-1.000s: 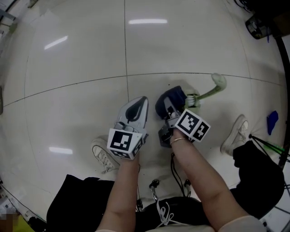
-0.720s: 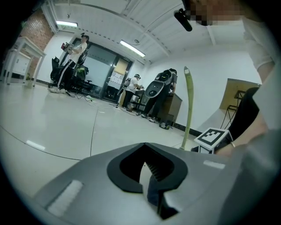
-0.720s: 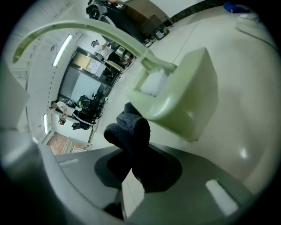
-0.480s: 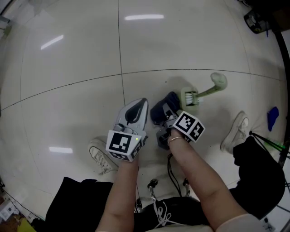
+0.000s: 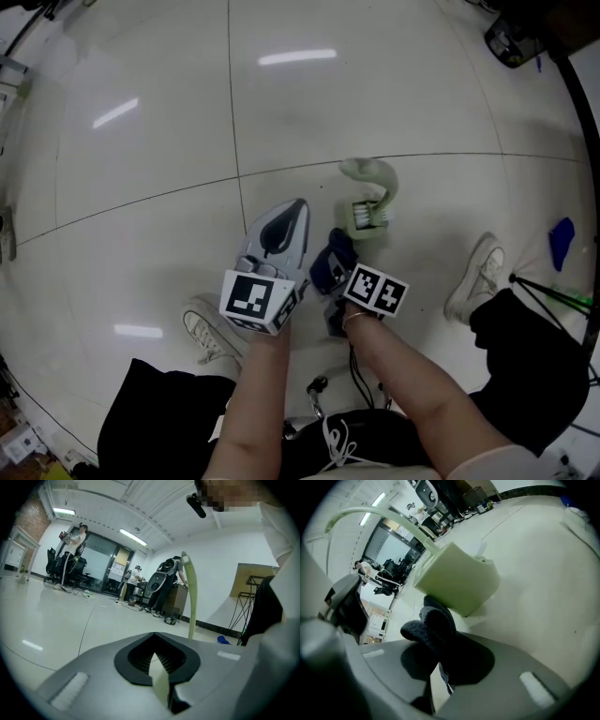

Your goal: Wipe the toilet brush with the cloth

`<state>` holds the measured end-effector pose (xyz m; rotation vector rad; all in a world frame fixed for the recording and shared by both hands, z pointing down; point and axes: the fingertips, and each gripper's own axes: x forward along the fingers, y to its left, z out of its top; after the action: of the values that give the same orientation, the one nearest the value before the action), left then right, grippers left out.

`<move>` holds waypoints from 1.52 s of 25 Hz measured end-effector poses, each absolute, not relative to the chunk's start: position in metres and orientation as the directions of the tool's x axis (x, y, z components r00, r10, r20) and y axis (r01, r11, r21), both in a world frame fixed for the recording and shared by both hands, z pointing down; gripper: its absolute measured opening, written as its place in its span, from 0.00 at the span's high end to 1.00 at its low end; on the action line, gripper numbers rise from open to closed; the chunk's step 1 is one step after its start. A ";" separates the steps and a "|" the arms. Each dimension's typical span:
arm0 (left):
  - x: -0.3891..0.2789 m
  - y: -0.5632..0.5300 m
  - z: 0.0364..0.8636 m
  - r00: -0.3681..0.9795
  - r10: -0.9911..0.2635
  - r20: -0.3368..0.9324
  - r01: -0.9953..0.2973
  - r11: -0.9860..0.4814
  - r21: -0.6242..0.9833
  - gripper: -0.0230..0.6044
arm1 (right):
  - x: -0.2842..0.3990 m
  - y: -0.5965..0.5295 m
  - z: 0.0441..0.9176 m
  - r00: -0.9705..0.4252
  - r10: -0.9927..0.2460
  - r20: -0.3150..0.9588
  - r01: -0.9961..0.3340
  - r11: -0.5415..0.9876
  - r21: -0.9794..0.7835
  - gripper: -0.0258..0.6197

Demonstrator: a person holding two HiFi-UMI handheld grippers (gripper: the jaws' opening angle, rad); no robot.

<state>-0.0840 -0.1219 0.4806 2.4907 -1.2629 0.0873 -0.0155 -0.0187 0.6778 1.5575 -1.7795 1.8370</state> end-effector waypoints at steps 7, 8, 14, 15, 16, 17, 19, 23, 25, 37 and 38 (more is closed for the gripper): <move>-0.074 -0.143 0.377 0.531 -0.847 0.026 -0.827 -0.512 0.230 0.95 | 0.053 0.001 0.657 -0.385 -0.498 0.777 -0.777 -0.279 -0.565 0.87; -0.076 -0.146 0.358 0.515 -0.857 -0.004 -0.835 -0.502 0.223 0.95 | 0.068 0.000 0.651 -0.362 -0.507 0.782 -0.783 -0.289 -0.550 0.87; -0.050 -0.161 0.269 0.568 -0.818 -0.096 -0.800 -0.575 0.169 0.95 | 0.139 -0.055 0.576 -0.229 -0.665 0.711 -0.839 -0.235 -0.490 0.87; -0.041 -0.160 0.267 0.593 -0.802 -0.077 -0.785 -0.596 0.168 0.95 | 0.145 -0.065 0.556 -0.216 -0.703 0.677 -0.845 -0.213 -0.491 0.87; -0.034 -0.159 0.269 0.611 -0.790 -0.050 -0.774 -0.610 0.168 0.95 | 0.147 -0.077 0.532 -0.215 -0.743 0.633 -0.849 -0.178 -0.497 0.87; -0.030 -0.158 0.272 0.617 -0.786 -0.026 -0.773 -0.612 0.168 0.95 | 0.145 -0.089 0.507 -0.229 -0.781 0.581 -0.852 -0.128 -0.507 0.87; -0.032 -0.156 0.277 0.598 -0.801 0.000 -0.789 -0.589 0.175 0.95 | 0.130 -0.114 0.450 -0.306 -0.831 0.466 -0.850 0.017 -0.527 0.87; -0.032 -0.156 0.287 0.587 -0.809 0.021 -0.798 -0.573 0.186 0.95 | 0.083 -0.141 0.331 -0.536 -0.807 0.250 -0.805 0.399 -0.439 0.87; -0.035 -0.159 0.289 0.579 -0.815 0.016 -0.800 -0.564 0.203 0.95 | 0.057 -0.143 0.287 -0.632 -0.750 0.194 -0.756 0.542 -0.366 0.87; -0.034 -0.164 0.298 0.601 -0.799 0.005 -0.770 -0.577 0.273 0.95 | 0.040 -0.142 0.340 -0.692 -0.666 0.279 -0.693 0.504 -0.516 0.87; -0.035 -0.164 0.297 0.597 -0.802 -0.001 -0.771 -0.575 0.274 0.95 | 0.045 -0.142 0.350 -0.682 -0.668 0.300 -0.703 0.484 -0.521 0.87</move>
<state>-0.0349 -0.1638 0.2973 2.5810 -1.2959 -0.1820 0.0450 -0.1419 0.3505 1.2285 -2.6574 0.9742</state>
